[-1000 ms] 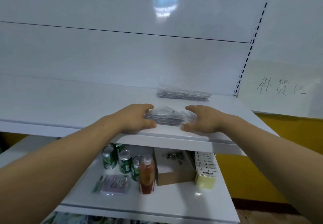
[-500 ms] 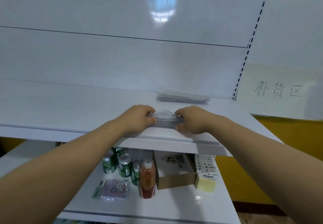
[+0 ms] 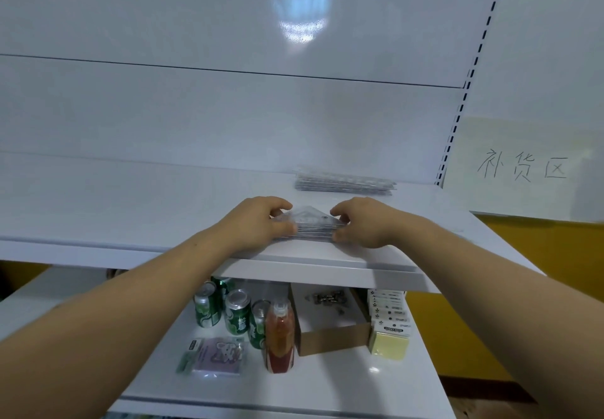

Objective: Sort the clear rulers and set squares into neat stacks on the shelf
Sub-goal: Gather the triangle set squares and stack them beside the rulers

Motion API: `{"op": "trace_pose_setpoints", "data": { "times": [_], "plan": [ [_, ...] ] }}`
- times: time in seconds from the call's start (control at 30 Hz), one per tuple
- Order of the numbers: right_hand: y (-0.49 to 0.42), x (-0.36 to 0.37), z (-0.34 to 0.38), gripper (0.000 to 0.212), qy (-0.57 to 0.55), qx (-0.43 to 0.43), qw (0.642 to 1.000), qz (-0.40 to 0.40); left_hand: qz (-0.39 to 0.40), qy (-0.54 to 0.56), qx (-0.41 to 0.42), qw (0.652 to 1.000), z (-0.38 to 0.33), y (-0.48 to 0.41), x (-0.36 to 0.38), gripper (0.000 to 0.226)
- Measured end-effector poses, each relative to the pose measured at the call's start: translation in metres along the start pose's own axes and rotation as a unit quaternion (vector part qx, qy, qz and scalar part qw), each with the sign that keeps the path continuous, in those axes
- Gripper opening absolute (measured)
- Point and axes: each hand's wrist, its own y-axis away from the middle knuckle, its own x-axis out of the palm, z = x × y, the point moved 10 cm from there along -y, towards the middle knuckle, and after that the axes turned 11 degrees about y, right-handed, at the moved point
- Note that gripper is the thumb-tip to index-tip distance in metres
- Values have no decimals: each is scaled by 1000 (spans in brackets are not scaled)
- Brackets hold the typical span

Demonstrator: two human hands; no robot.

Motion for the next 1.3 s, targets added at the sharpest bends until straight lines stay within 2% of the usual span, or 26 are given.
{"op": "trace_pose_setpoints", "data": {
  "times": [0.1,0.3,0.57,0.7,0.93,1.03,1.2,1.3],
  "plan": [
    [-1,-1,0,31,6,-4,1000,-15,12,-39,11,999,-4,2,0,49],
    [1,4,-2,53,2,21,1000,3,10,-44,4,999,-2,3,-1,49],
    [3,6,-2,33,1,14,1000,-3,-16,-1,-6,1000,6,4,-10,42],
    [3,6,-4,35,-6,21,1000,-15,-27,-4,8,1000,2,5,-11,36],
    [5,4,-3,34,-27,22,999,-11,-24,0,8,1000,3,5,-8,41],
    [4,7,0,18,-10,11,1000,-5,-20,-22,17,999,3,4,-6,38],
    [2,9,4,26,13,8,1000,5,-6,-9,7,1000,2,7,-1,50],
    [2,4,4,25,-10,5,1000,-7,-5,-23,11,1000,2,6,-1,49]
  ]
}}
